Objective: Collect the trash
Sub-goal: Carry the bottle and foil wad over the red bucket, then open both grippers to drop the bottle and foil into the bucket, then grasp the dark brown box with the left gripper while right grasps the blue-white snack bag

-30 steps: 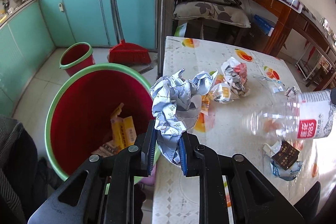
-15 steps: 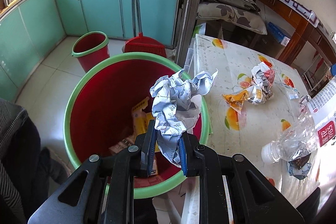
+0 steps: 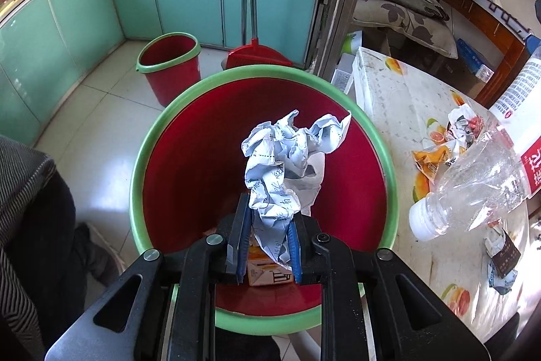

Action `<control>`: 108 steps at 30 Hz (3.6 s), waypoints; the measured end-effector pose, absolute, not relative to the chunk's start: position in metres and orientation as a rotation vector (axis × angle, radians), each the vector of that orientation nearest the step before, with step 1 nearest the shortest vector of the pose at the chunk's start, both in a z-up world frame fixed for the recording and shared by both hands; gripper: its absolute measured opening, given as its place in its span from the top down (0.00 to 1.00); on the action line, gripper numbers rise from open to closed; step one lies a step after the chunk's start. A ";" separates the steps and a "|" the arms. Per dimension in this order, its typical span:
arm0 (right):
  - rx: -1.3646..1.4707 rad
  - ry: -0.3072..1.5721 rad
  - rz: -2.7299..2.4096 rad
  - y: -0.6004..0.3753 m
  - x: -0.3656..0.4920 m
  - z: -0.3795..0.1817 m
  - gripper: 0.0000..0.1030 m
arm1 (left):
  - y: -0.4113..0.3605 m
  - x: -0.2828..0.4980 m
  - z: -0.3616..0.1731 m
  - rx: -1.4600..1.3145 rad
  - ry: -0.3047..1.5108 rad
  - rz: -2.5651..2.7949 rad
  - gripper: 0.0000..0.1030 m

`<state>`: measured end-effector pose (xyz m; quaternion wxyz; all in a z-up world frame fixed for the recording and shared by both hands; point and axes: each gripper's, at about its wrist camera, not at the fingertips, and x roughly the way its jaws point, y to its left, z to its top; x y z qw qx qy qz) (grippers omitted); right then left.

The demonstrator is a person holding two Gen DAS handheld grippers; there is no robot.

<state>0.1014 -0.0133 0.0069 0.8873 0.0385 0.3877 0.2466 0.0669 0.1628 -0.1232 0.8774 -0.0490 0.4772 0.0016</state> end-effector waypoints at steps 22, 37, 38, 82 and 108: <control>0.075 0.886 0.536 0.032 0.130 -0.049 0.47 | 0.182 0.076 -0.141 -0.142 1.034 0.060 0.82; 0.129 0.920 0.515 0.029 0.133 -0.063 0.45 | 0.186 0.079 -0.150 -0.161 1.065 0.072 0.56; 0.153 0.927 0.519 0.026 0.133 -0.065 0.45 | 0.185 0.079 -0.149 -0.164 1.063 0.070 0.50; 0.352 1.160 0.162 -0.276 -0.070 -0.168 0.85 | -0.037 0.003 -0.105 -0.036 1.019 -0.379 0.22; 0.274 1.089 0.120 -0.281 -0.093 -0.153 0.86 | -0.116 0.009 -0.138 -0.116 1.172 -0.548 0.68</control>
